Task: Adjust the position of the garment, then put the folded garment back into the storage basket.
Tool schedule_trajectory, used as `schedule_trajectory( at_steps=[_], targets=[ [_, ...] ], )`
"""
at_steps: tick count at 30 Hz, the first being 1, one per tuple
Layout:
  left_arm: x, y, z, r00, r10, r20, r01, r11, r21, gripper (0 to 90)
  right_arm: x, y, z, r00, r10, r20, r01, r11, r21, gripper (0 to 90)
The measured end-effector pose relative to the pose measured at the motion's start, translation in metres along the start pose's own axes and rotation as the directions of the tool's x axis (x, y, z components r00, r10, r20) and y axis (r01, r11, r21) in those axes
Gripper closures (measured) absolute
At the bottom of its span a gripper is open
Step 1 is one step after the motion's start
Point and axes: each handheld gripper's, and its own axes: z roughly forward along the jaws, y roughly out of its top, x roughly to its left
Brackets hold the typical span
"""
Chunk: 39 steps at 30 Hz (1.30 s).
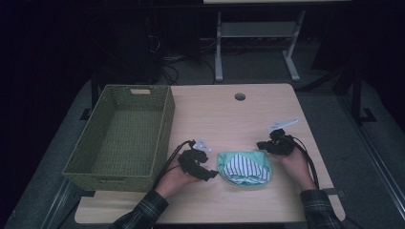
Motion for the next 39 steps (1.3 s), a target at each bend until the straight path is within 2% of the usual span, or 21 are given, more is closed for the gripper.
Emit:
schedule_trajectory(
  at_steps=[3, 4, 6, 13, 16, 18, 22, 23, 25, 30, 34, 35, 39],
  targets=[
    [0.000, -0.002, 0.000, 1.0000, 0.005, -0.002, -0.005, 0.9999, 0.016, 24.9, 0.001, -0.002, 0.003, 1.0000, 0.000, -0.009, 0.000, 1.000, 0.019, 89.7],
    [-0.001, -0.003, 0.001, 1.0000, -0.004, -0.003, 0.004, 1.0000, 0.009, 23.9, 0.001, -0.004, 0.004, 0.9999, -0.010, -0.008, 0.010, 1.000, 0.017, 89.7],
    [-0.001, -0.003, 0.000, 0.9999, 0.012, -0.006, -0.012, 0.9997, 0.021, 23.0, 0.002, -0.007, 0.004, 0.9998, -0.012, -0.013, 0.012, 1.000, 0.029, 89.7],
    [0.000, -0.004, -0.001, 0.9997, 0.021, -0.011, -0.021, 0.9996, 0.021, 22.4, 0.009, -0.016, -0.007, 0.9993, -0.033, -0.019, 0.033, 0.999, 0.030, 89.7],
    [0.001, -0.004, -0.002, 0.9996, 0.020, -0.018, -0.020, 0.9997, 0.016, 22.4, 0.013, -0.021, -0.011, 0.9986, -0.049, -0.022, 0.050, 0.998, 0.040, 89.7],
    [0.001, -0.004, -0.004, 0.9995, 0.025, -0.020, -0.024, 0.9996, 0.017, 22.4, 0.016, -0.025, -0.015, 0.9972, -0.071, -0.021, 0.072, 0.997, 0.024, 89.7],
    [-0.001, -0.004, -0.005, 0.9994, 0.028, -0.020, -0.028, 0.9995, 0.017, 22.3, 0.025, -0.033, -0.021, 0.9966, -0.075, -0.034, 0.076, 0.996, 0.041, 89.7],
    [-0.002, -0.004, -0.005, 0.9996, 0.021, -0.020, -0.021, 0.9997, 0.008, 22.1, 0.029, -0.037, -0.023, 0.9950, -0.093, -0.037, 0.094, 0.995, 0.029, 89.7],
    [-0.002, -0.005, -0.006, 0.9992, 0.037, -0.019, -0.036, 0.9992, 0.019, 22.0, 0.031, -0.039, -0.025, 0.9956, -0.083, -0.044, 0.084, 0.996, 0.032, 89.7],
    [-0.004, -0.005, -0.009, 0.9991, 0.037, -0.019, -0.037, 0.9992, 0.013, 21.9, 0.041, -0.047, -0.031, 0.9935, -0.098, -0.058, 0.100, 0.994, 0.032, 89.7],
    [-0.006, -0.005, -0.013, 0.9988, 0.046, -0.016, -0.045, 0.9989, 0.012, 21.9, 0.051, -0.053, -0.035, 0.9907, -0.109, -0.081, 0.113, 0.993, 0.038, 89.7],
    [-0.008, -0.005, -0.013, 0.9992, 0.036, -0.015, -0.036, 0.9993, 0.004, 21.9, 0.057, -0.057, -0.037, 0.9893, -0.111, -0.095, 0.113, 0.993, 0.025, 89.7],
    [-0.010, -0.006, -0.015, 0.9985, 0.053, -0.010, -0.053, 0.9985, 0.012, 21.9, 0.067, -0.061, -0.038, 0.9856, -0.119, -0.120, 0.123, 0.992, 0.023, 89.7]
  ],
)
